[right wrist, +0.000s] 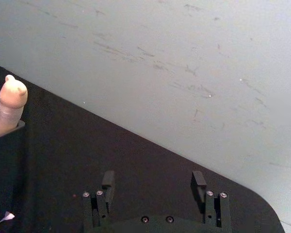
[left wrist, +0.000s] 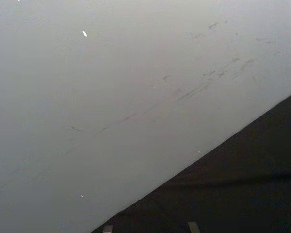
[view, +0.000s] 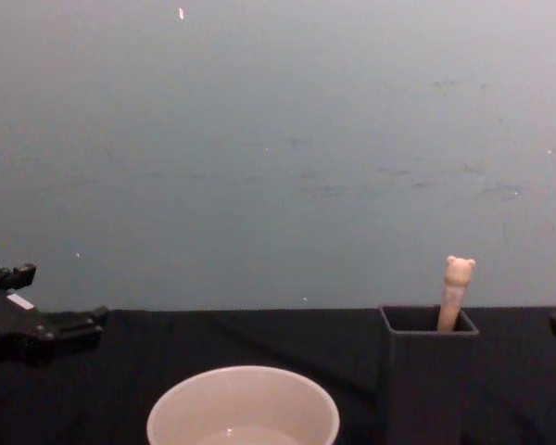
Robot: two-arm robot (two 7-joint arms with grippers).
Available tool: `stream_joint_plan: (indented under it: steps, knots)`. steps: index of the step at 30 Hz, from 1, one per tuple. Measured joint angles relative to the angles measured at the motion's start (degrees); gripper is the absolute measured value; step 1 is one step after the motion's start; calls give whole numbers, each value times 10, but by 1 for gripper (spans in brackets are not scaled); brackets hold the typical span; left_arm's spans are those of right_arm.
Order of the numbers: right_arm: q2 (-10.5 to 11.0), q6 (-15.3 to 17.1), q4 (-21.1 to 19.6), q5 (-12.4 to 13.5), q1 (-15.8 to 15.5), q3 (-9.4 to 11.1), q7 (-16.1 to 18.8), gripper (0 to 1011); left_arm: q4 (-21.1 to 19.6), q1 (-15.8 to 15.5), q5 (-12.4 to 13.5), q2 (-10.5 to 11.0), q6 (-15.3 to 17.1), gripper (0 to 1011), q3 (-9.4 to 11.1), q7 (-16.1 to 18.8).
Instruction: Pick up the stirring spoon with one hand, stir inside the cup, then place it back in its original position.
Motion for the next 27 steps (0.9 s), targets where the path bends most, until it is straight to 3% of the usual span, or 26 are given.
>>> stream_joint_plan:
  steps: [6,15,20,21,24,25,27]
  knots:
    - [0,0,-1,1,-1,2,3,1000,0,0,0,0,0,1001,0,0]
    - [3,-1,-30,58,-20,30,67,1002,0,0,0,0,0,1001,0,0]
    - [12,-3,-39,144,-26,51,175,1000,0,0,0,0,0,1001,0,0]
    - [12,-3,-39,144,-26,51,175,1000,0,0,0,0,0,1001,0,0]
    - [15,-5,-30,184,-19,54,248,1000,0,0,0,0,0,1001,0,0]
    - [15,-5,-30,184,-19,54,248,1000,0,0,0,0,0,1001,0,0]
    - [15,-9,-20,198,-11,52,290,1002,0,0,0,0,0,1001,0,0]
